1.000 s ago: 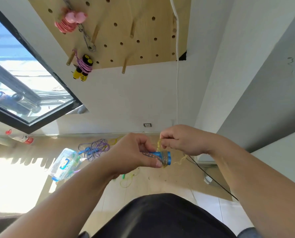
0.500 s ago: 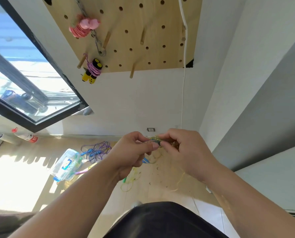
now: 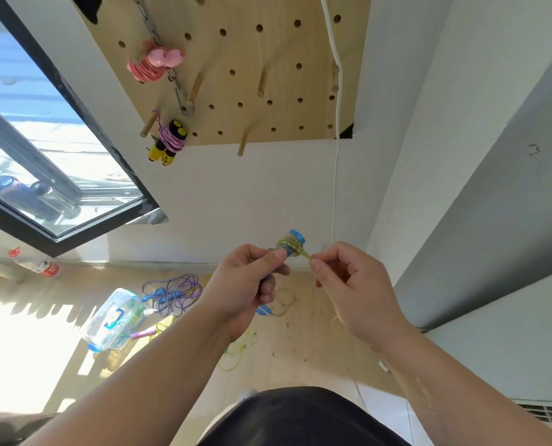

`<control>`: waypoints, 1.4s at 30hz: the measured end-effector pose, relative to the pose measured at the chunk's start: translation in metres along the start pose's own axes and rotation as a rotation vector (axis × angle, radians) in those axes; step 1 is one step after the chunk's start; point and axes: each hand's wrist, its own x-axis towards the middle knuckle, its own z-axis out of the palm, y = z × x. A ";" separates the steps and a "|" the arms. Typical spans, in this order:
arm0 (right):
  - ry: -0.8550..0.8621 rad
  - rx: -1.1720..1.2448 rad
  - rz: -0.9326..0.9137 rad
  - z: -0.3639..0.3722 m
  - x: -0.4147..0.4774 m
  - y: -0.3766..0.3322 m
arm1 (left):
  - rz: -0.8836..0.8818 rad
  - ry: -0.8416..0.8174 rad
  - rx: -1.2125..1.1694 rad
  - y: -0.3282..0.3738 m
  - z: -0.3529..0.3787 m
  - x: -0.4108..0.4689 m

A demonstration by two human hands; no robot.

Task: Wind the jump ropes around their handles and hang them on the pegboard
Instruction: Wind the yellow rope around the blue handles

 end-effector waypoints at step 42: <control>-0.553 -0.540 -0.019 -0.013 0.055 -0.009 | 0.230 -0.048 1.169 -0.004 0.001 0.009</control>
